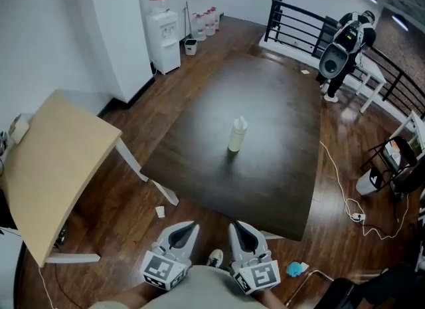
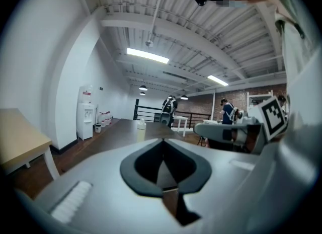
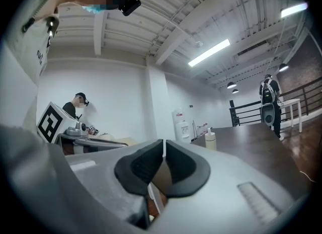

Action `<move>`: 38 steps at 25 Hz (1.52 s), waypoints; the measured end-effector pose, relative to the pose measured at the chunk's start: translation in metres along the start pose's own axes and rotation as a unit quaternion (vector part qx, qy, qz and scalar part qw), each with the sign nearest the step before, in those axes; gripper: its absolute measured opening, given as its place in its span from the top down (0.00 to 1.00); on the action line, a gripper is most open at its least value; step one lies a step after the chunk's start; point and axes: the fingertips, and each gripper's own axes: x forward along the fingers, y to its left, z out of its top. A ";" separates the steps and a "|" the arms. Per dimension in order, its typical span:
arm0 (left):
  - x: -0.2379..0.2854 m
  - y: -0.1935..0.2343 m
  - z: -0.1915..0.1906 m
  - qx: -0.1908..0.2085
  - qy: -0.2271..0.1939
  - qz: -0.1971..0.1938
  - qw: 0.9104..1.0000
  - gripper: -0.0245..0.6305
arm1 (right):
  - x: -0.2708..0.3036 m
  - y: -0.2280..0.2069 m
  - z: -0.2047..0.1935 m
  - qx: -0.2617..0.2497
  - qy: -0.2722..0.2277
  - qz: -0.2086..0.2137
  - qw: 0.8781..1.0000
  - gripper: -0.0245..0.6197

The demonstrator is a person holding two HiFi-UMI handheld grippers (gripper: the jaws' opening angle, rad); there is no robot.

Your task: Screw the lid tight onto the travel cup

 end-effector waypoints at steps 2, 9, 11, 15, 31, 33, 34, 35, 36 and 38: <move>0.009 -0.002 -0.001 -0.001 0.002 0.004 1.000 0.96 | 0.003 -0.013 -0.001 -0.005 0.003 0.006 1.000 0.95; 0.034 0.008 0.001 -0.002 0.019 0.018 1.000 0.96 | 0.020 -0.047 -0.007 -0.015 0.028 -0.002 0.999 0.86; 0.042 0.015 0.006 0.001 0.024 0.023 0.999 0.96 | 0.028 -0.055 -0.006 -0.020 0.034 -0.006 0.999 0.83; 0.069 0.035 0.014 0.003 0.026 0.019 0.999 0.96 | 0.053 -0.075 -0.007 -0.030 0.048 -0.018 0.998 0.81; 0.212 0.126 0.021 0.032 0.049 -0.070 0.996 0.91 | 0.192 -0.172 -0.092 -0.034 0.169 -0.071 0.982 0.57; 0.227 0.134 0.016 0.036 0.059 -0.078 0.995 0.90 | 0.204 -0.179 -0.106 -0.031 0.190 -0.074 0.978 0.55; 0.235 0.136 0.014 0.038 0.063 -0.081 0.994 0.90 | 0.209 -0.183 -0.111 -0.027 0.198 -0.076 0.977 0.54; 0.242 0.138 0.012 0.039 0.067 -0.084 0.993 0.90 | 0.213 -0.186 -0.116 -0.022 0.204 -0.080 0.975 0.52; 0.249 0.140 0.010 0.039 0.071 -0.087 0.993 0.91 | 0.217 -0.190 -0.120 -0.017 0.209 -0.083 0.974 0.50; 0.261 0.145 0.005 0.036 0.080 -0.093 0.992 0.91 | 0.226 -0.196 -0.128 -0.010 0.216 -0.088 0.972 0.48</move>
